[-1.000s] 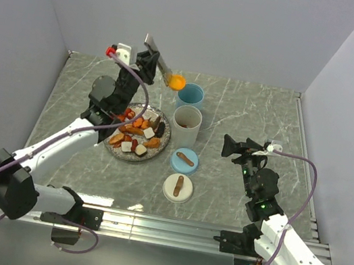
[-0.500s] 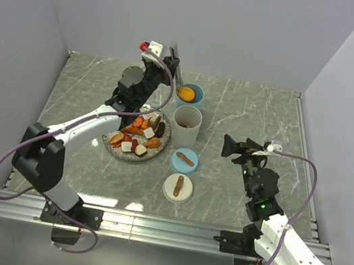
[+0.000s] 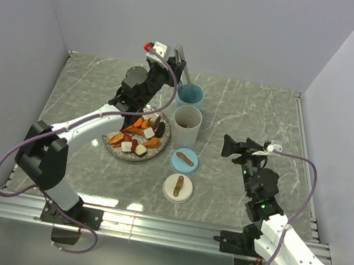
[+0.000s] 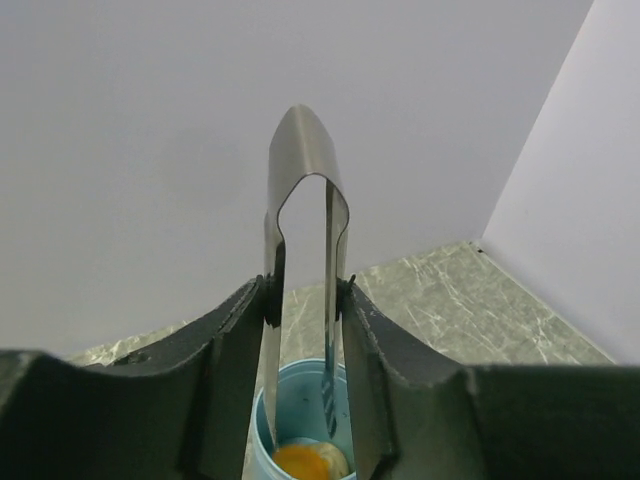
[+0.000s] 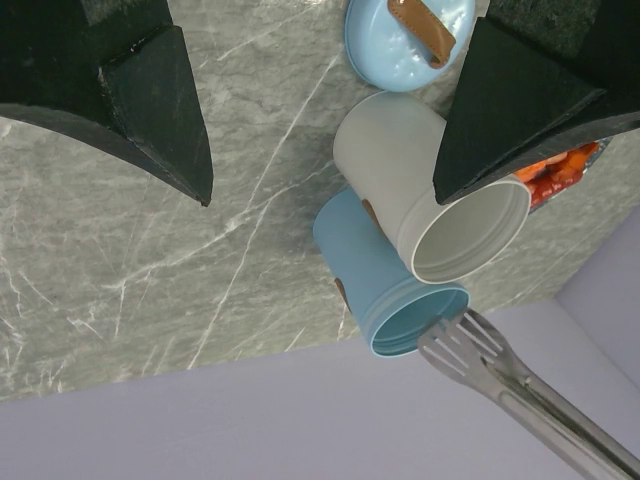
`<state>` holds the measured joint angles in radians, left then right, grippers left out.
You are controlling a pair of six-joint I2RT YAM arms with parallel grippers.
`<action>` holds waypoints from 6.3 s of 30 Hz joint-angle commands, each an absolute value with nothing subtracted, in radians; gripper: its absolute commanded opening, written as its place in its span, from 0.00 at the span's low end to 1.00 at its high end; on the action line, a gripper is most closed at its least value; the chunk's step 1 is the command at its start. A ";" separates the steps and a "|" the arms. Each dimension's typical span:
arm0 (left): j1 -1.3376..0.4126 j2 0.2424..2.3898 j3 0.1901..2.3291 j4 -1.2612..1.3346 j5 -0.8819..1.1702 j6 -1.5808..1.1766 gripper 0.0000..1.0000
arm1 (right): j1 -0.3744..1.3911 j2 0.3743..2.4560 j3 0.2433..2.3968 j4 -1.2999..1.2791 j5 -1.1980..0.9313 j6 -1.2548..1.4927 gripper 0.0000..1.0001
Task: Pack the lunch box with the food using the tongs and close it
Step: Place the food into the lunch box, then pick up the food using the clamp, then place the food into the lunch box, then pick up the food using the clamp
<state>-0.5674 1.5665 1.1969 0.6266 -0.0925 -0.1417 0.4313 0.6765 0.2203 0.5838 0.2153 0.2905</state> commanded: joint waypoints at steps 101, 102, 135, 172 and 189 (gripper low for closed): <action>-0.448 1.204 0.379 1.112 -0.348 -0.123 0.20 | 0.423 0.698 0.229 0.634 0.166 0.272 0.98; -0.448 1.192 0.377 1.105 -0.344 -0.127 0.17 | 0.423 0.698 0.227 0.634 0.166 0.272 0.98; -0.653 1.044 0.912 0.669 -0.164 -0.037 0.02 | 0.425 0.698 0.229 0.629 0.178 0.275 0.98; -0.756 1.283 1.069 0.701 -0.147 0.031 0.40 | 0.425 0.706 0.230 0.637 0.173 0.270 0.98; -0.753 1.055 0.667 0.851 -0.541 0.077 0.45 | 0.425 0.704 0.230 0.634 0.173 0.272 0.98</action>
<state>-0.7525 1.0241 0.7197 0.7822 -0.4461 0.0681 0.4313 0.7048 0.2203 0.5850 0.1711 0.2867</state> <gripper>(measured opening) 0.448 0.977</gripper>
